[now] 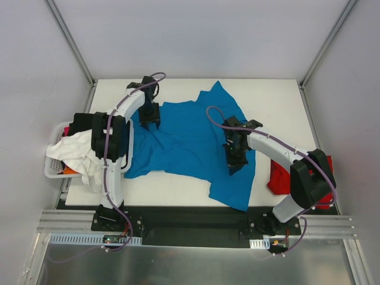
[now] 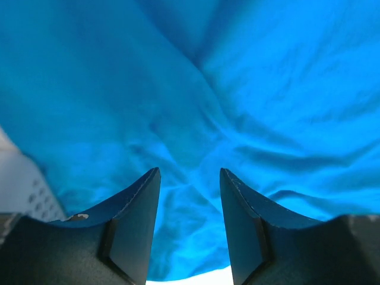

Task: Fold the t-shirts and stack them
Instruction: Flatten the tshirt out

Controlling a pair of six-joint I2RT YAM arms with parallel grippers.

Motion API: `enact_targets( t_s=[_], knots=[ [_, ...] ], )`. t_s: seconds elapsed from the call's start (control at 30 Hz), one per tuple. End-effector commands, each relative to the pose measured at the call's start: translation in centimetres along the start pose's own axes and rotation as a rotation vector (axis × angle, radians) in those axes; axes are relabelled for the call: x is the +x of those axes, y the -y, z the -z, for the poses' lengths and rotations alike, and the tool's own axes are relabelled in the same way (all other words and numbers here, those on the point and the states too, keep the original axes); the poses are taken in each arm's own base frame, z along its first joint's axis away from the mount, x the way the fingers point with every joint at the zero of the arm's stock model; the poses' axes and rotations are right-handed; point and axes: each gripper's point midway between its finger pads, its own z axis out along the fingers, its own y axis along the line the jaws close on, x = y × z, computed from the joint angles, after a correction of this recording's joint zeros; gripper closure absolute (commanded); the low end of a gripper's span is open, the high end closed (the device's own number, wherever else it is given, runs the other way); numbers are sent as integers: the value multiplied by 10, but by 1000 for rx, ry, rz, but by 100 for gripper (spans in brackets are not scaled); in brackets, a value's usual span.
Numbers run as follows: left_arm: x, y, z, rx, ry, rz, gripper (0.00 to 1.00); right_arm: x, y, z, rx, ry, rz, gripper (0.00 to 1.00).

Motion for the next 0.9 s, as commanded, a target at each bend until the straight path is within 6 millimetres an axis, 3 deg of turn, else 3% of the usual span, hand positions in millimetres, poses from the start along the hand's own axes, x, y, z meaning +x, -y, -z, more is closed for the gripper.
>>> enact_targets(
  t_s=[0.0, 0.3, 0.6, 0.7, 0.8, 0.87],
  knots=[
    [-3, -10, -5, -40, 22, -1, 55, 1, -6, 5, -25, 16, -13, 99],
    [-21, -28, -31, -194, -12, -4, 55, 14, 8, 15, 13, 40, -17, 99],
    [-60, -42, -49, -256, 49, -12, 56, 29, 16, 16, 26, 24, -25, 99],
    [-69, -42, -45, -245, 74, -6, 56, 33, 16, 13, 21, 11, -27, 99],
    [-70, -24, -22, -168, 109, 2, 56, 25, 8, 10, -9, 15, -16, 99],
    [-70, -4, 8, -91, 164, -16, 56, 14, 3, 11, -17, 36, -6, 99]
  ],
)
